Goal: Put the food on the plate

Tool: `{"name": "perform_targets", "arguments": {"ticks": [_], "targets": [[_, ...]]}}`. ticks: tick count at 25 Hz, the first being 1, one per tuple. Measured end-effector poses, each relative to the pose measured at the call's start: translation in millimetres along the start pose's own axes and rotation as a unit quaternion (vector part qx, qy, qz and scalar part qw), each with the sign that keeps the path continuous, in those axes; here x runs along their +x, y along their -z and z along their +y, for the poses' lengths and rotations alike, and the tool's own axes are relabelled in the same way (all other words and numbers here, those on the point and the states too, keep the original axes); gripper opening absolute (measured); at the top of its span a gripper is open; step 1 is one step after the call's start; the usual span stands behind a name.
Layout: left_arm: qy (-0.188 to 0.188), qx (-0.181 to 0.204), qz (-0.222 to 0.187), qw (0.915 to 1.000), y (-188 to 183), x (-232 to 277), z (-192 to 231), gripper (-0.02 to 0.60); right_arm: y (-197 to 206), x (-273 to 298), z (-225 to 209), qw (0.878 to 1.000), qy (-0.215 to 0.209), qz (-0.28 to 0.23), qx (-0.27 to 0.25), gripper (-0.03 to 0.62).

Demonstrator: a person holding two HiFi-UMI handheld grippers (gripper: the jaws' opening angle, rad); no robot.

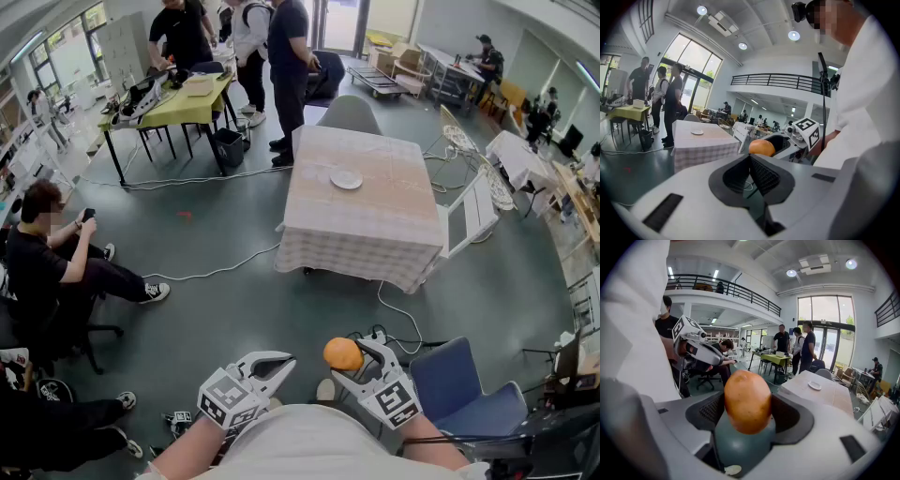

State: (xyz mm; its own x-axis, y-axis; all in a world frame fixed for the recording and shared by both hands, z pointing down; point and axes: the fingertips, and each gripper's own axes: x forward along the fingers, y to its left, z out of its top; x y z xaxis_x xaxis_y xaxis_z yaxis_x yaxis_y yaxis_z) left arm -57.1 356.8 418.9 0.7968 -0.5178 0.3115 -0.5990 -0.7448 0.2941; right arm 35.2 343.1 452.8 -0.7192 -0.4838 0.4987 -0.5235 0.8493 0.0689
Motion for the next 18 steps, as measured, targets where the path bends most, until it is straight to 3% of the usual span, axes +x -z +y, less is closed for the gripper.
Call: {"name": "perform_targets", "arguments": {"ticks": [18], "targets": [[-0.033,0.010,-0.004,0.9994,-36.7,124.5,8.8,0.009,45.4,-14.9,-129.7,1.000,-0.011,-0.017,-0.005,0.327]]}}
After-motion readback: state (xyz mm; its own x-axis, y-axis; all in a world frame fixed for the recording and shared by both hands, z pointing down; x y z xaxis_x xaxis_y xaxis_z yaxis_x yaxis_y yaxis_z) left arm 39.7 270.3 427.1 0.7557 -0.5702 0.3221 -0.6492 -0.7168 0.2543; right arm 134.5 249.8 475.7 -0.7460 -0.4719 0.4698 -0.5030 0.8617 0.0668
